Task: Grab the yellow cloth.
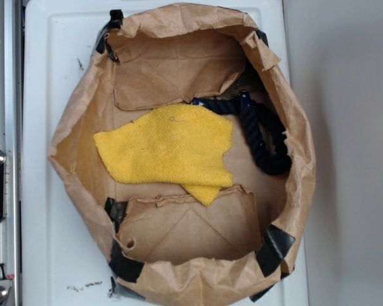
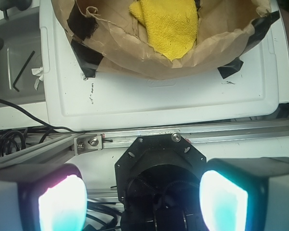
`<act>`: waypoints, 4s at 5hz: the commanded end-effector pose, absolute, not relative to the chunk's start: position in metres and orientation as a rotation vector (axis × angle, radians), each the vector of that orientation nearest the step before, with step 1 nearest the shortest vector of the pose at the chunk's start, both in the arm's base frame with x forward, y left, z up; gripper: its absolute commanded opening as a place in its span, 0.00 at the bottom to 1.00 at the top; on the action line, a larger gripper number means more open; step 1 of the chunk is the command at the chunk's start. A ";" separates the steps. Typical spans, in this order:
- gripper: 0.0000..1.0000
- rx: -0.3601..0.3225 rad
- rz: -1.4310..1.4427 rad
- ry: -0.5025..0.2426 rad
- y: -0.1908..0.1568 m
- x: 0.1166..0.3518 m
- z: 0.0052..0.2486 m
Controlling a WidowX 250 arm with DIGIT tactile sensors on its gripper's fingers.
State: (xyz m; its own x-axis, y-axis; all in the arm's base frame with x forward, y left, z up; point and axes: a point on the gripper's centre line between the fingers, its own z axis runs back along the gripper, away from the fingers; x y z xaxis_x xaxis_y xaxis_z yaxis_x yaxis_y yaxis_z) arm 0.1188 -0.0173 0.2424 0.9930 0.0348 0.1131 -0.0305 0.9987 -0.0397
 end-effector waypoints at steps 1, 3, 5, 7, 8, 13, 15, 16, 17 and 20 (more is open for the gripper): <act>1.00 -0.038 0.033 -0.114 -0.017 0.119 0.242; 1.00 0.054 0.121 -0.032 -0.010 0.178 0.190; 1.00 0.129 0.100 0.021 -0.004 0.206 0.136; 1.00 0.191 0.084 0.087 0.011 0.229 0.089; 1.00 0.170 0.071 0.074 0.011 0.241 0.103; 1.00 0.063 0.046 -0.073 0.056 0.299 0.121; 1.00 0.124 -0.041 -0.056 0.056 0.314 0.078; 0.36 0.124 -0.029 -0.046 0.058 0.316 0.063; 0.00 0.121 -0.032 -0.059 0.056 0.314 0.067; 0.00 0.131 -0.009 -0.113 0.060 0.307 0.081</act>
